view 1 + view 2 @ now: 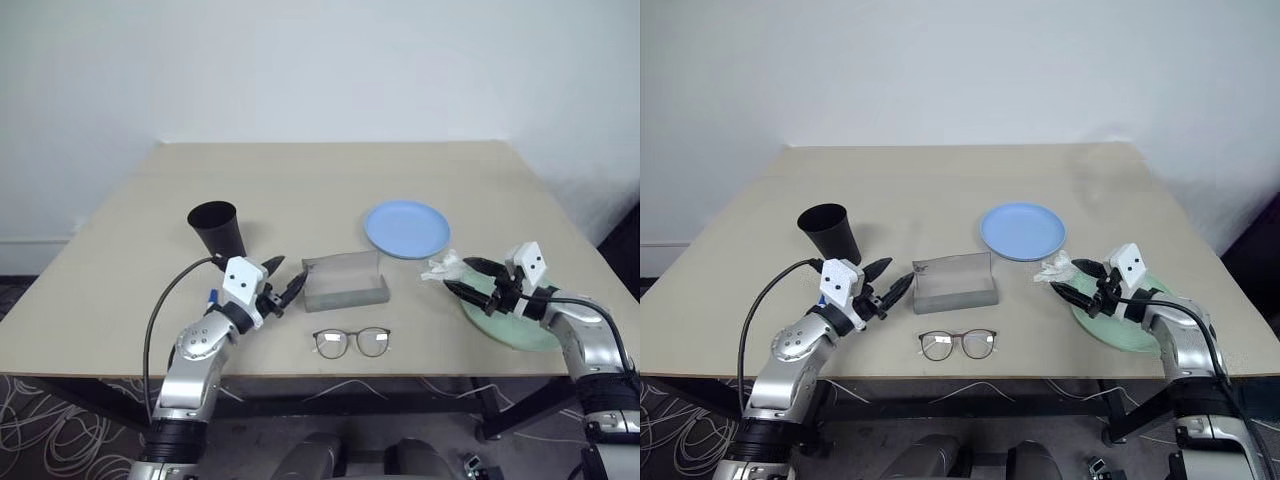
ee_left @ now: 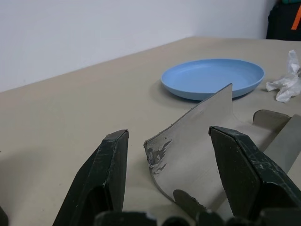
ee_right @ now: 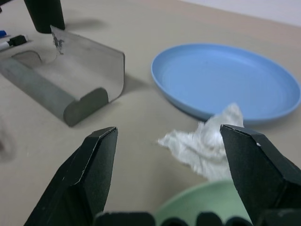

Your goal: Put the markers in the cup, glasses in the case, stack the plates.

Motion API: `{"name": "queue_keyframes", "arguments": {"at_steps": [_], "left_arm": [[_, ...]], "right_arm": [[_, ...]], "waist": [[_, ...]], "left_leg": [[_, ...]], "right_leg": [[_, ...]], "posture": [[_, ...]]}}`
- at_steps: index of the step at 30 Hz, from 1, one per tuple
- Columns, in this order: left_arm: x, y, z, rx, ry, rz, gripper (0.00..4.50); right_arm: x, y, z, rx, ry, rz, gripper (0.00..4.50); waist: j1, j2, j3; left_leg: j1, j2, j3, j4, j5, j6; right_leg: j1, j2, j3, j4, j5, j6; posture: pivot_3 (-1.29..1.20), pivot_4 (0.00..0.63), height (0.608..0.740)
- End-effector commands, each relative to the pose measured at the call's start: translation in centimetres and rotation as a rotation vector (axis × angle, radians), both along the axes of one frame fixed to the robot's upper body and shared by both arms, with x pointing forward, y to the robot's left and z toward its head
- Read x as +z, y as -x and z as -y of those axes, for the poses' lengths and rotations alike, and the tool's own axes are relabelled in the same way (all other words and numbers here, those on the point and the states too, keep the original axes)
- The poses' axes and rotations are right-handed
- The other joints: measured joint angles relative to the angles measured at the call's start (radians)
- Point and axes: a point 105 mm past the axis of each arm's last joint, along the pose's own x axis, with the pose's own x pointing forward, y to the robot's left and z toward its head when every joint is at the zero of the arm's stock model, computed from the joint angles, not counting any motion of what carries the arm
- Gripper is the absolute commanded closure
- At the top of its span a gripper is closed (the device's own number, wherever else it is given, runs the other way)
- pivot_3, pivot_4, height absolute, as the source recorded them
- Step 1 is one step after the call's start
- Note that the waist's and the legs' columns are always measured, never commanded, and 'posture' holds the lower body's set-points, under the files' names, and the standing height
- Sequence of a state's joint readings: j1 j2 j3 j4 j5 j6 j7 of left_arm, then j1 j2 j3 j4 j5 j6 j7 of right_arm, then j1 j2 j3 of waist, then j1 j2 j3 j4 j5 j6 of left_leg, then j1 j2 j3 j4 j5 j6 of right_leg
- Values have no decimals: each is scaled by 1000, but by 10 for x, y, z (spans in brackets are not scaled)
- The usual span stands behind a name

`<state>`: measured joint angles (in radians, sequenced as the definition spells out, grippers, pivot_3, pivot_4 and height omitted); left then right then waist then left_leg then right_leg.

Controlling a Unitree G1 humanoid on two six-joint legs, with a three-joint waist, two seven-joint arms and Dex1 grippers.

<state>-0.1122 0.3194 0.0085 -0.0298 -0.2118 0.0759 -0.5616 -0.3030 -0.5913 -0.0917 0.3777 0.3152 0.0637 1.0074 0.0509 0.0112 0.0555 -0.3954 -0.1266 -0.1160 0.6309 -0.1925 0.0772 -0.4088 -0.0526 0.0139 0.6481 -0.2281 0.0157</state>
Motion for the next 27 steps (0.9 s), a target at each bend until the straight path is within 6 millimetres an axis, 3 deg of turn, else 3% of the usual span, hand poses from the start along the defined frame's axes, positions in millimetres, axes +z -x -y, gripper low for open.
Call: {"name": "queue_keyframes", "arguments": {"at_steps": [1, 14, 19, 24, 27], "left_arm": [[8, 0, 11, -26, 13, 36, 1649], [8, -4, 17, -54, 24, 40, 1649], [8, -6, 19, -82, 19, 38, 1649], [11, -6, 24, -112, 46, 36, 1649], [3, -10, 26, -120, 11, 20, 1649]], "right_arm": [[29, -5, 6, -3, 11, 93, 711], [38, 1, 18, -72, 54, 71, 711], [41, 13, 9, -84, 15, 55, 711], [43, 16, 3, -183, -9, 42, 711], [44, 17, 2, -276, -49, 11, 711]], "waist": [[-1, 0, 0], [2, 0, 0], [6, 0, 0], [4, 0, 0], [5, 0, 0]], "left_leg": [[0, 0, 0, 0, 0, 0], [0, 0, 0, -1, 0, 0], [-1, 0, 0, -1, 0, 0], [-1, 0, 0, -1, 0, 0], [-1, 1, 0, -1, 0, 0]], "right_leg": [[0, 0, 0, 0, 0, 0], [0, 0, 0, -2, 0, 1], [0, 0, 0, -2, 0, 1], [0, 0, 0, -2, 0, 0], [0, 0, 0, -2, -1, -1]], "posture": [[0, 0, 736], [0, 0, 736], [0, 0, 736], [0, 0, 736], [0, 0, 736]]}}
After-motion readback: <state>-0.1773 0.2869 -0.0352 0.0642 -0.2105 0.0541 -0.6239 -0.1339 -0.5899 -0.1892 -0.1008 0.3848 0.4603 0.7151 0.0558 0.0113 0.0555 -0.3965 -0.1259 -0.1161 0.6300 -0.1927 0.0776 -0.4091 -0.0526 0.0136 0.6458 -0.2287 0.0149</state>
